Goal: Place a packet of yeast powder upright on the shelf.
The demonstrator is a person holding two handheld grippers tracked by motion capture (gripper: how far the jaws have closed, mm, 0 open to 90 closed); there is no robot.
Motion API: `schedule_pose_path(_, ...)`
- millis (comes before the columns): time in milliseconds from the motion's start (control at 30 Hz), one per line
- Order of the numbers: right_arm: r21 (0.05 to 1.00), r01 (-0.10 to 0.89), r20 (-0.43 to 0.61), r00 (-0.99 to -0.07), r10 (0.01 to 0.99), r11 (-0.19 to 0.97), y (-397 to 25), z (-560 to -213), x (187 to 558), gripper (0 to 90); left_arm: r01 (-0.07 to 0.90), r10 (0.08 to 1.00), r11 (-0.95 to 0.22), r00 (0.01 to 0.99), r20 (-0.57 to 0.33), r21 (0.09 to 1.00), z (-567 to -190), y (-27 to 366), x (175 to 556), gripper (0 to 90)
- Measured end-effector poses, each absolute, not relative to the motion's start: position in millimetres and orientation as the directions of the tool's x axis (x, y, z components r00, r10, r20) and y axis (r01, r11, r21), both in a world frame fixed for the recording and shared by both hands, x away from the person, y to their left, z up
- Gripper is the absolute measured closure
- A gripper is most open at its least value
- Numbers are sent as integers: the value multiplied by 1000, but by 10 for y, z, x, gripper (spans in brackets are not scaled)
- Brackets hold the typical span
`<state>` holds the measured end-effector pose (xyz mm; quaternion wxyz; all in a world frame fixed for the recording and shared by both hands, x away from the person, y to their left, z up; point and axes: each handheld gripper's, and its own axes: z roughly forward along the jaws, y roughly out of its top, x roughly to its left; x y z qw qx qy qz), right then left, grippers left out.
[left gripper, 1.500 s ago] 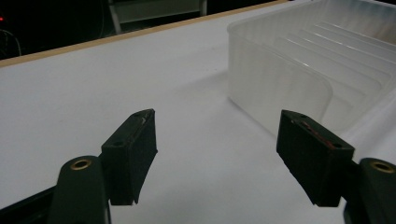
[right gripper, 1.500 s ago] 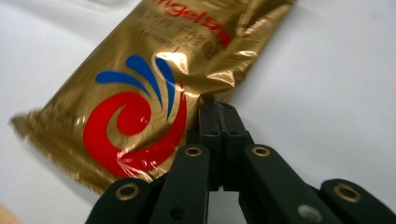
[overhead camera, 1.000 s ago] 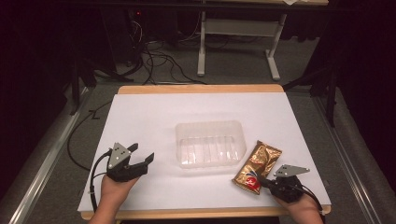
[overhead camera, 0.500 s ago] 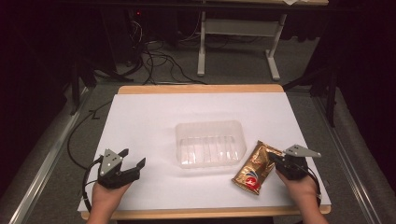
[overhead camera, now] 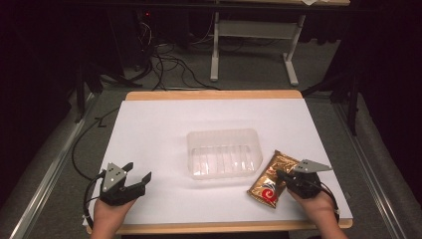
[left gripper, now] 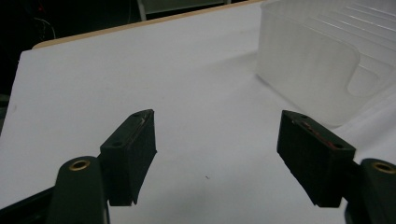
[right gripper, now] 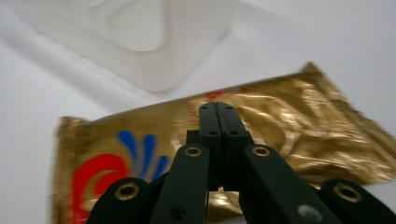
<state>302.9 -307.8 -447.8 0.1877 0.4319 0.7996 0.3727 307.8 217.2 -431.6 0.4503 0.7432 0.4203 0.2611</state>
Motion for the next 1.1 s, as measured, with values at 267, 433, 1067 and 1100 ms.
schedule_pose_path(267, 700, 604, 46, -570, 820, 381, -3045, -4599, 2994, 900, 385, 843, -254, 538, 8, 887, -4317, 2079, 3143, 288)
schedule_pose_path(433, 666, 645, 28, -523, 852, 374, -3245, -4590, 2932, 900, 379, 841, -256, 540, 13, 889, -4306, 2088, 3154, 288)
schedule_pose_path(1067, 681, 584, 98, -670, 736, 442, -2922, -4569, 2838, 900, 379, 842, -244, 540, 1, 893, -4297, 2089, 3158, 289)
schedule_pose_path(1100, 693, 583, 103, -662, 743, 424, -2958, -4555, 2839, 900, 377, 841, -244, 541, 1, 893, -4297, 2090, 3160, 289)
